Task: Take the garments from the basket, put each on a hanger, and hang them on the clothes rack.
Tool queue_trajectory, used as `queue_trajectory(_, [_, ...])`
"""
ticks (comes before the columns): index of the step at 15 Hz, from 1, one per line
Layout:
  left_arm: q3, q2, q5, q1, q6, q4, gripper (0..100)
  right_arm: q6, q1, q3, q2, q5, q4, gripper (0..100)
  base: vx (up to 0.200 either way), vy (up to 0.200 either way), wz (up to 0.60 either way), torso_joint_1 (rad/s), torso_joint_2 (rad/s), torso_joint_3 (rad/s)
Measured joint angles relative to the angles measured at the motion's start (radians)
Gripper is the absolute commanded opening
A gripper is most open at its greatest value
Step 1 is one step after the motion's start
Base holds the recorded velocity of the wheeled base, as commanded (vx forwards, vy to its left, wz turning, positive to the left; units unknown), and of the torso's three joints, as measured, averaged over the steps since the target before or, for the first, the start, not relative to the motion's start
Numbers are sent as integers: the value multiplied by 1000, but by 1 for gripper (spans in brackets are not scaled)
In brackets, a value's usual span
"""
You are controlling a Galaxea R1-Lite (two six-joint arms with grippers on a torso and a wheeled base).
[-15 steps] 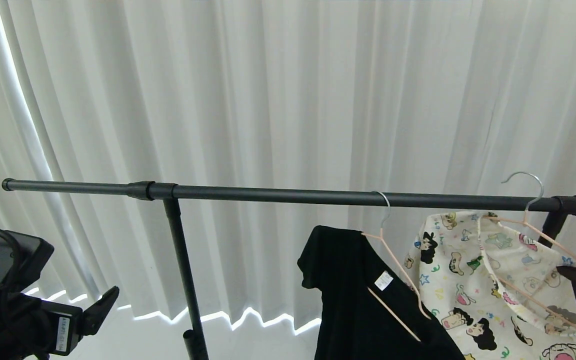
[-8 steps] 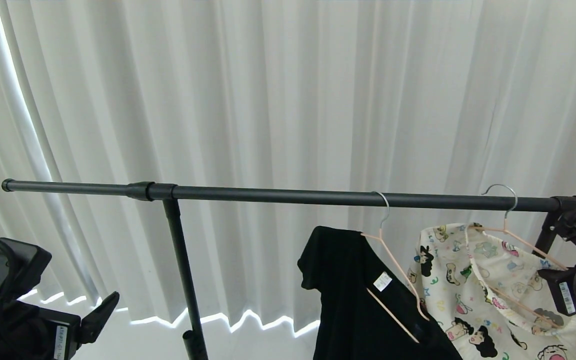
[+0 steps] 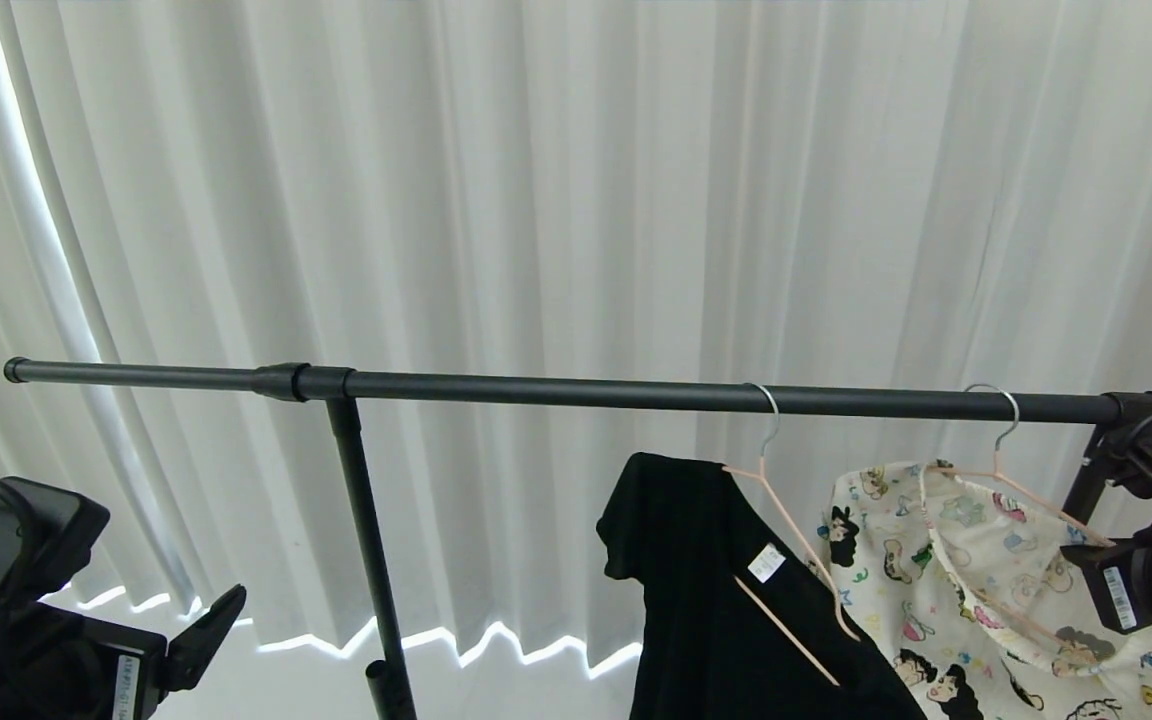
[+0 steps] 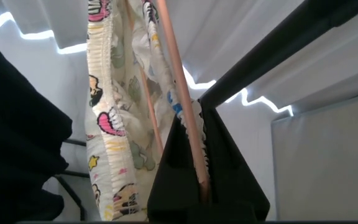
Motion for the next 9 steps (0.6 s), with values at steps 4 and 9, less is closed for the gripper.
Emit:
queue_trajectory(4, [1, -6, 0, 0, 1, 0, 100, 29, 3, 7, -27, 3, -1, 100, 0, 0, 0, 0, 0, 0])
queue_trajectory(9, [5, -14, 2, 19, 1, 1, 100, 102, 15, 13, -155, 71, 3, 100, 0, 0, 0, 0, 0, 0])
